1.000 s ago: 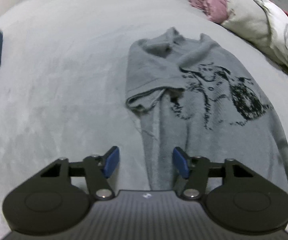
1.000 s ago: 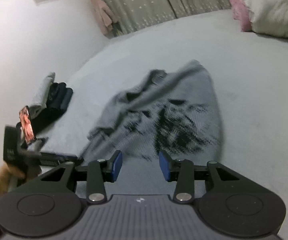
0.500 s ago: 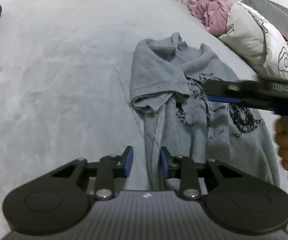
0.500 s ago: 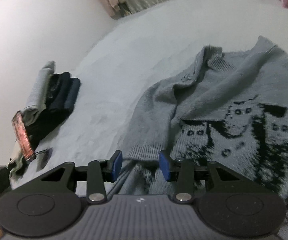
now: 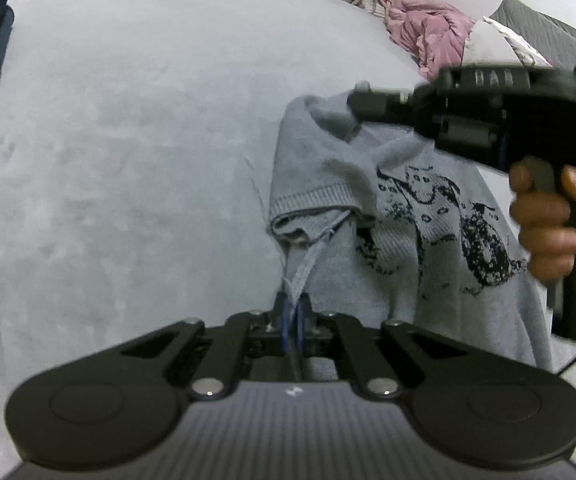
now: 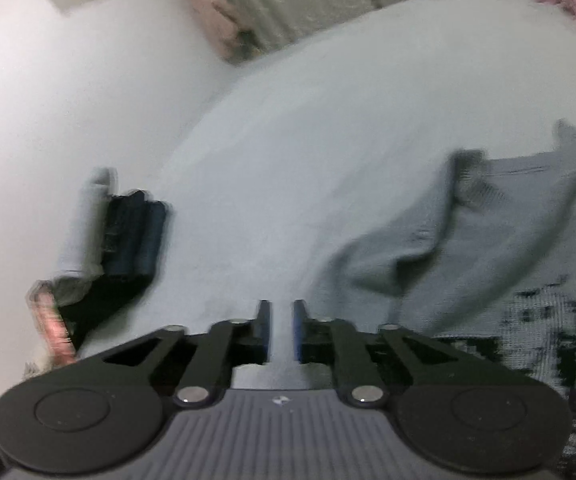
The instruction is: Fold clothes
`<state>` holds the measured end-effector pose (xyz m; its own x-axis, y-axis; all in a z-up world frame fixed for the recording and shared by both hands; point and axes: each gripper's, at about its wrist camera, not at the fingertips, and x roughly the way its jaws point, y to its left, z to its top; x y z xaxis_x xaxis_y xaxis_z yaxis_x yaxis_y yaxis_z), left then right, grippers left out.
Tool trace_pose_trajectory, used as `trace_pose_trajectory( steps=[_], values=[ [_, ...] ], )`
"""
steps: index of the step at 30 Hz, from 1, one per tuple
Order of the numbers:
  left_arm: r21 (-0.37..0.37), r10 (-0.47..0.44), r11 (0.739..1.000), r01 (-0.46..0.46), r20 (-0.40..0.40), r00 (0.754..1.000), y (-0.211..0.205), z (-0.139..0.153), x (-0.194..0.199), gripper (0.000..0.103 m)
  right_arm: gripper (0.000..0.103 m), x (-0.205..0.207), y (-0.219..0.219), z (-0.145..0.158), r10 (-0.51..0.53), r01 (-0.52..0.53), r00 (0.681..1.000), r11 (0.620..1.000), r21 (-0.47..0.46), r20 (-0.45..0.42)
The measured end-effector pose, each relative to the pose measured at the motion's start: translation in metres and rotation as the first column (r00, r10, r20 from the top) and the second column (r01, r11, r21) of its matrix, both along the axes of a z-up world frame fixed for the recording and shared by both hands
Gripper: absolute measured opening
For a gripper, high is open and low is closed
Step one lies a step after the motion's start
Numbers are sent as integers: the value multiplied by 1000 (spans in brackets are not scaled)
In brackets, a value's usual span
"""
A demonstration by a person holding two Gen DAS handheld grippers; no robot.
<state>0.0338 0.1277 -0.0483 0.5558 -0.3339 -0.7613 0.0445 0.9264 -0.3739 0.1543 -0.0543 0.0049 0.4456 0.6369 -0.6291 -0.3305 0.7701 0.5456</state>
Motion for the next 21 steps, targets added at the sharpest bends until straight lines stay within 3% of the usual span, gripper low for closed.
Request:
trace_pose_trajectory(
  steps=[3, 7, 8, 9, 10, 12, 16, 21],
  values=[
    [-20, -14, 1000, 14, -15, 1000, -4, -5, 1, 2, 44, -8, 1, -15, -17, 12, 999, 994, -106, -45],
    [-28, -18, 999, 17, -17, 1000, -6, -5, 2, 2, 46, -21, 1, -34, 2, -8, 995, 998, -61, -99],
    [-20, -12, 1000, 11, -21, 1000, -7, -6, 3, 2, 42, -23, 2, -37, 13, -17, 995, 999, -41, -99],
    [-14, -5, 1000, 4, -26, 1000, -7, -6, 4, 2, 24, -24, 3, -38, 23, -26, 995, 999, -28, -97],
    [-14, 4, 1000, -4, -31, 1000, -6, -7, 5, 2, 15, -25, 4, -38, 33, -35, 995, 999, -19, -94],
    [-13, 8, 1000, -8, -30, 1000, -7, -7, 5, 2, 5, -27, 3, -33, 43, -43, 997, 999, -2, -71],
    [-5, 21, 1000, -21, -27, 999, -6, -6, 5, 2, 5, -27, -6, -10, 45, -44, 999, 992, 118, -10],
    [-4, 82, 997, -82, -14, 997, 5, -1, 6, 1, 5, -2, 0, 26, 28, -40, 997, 983, 181, 70]
  ],
)
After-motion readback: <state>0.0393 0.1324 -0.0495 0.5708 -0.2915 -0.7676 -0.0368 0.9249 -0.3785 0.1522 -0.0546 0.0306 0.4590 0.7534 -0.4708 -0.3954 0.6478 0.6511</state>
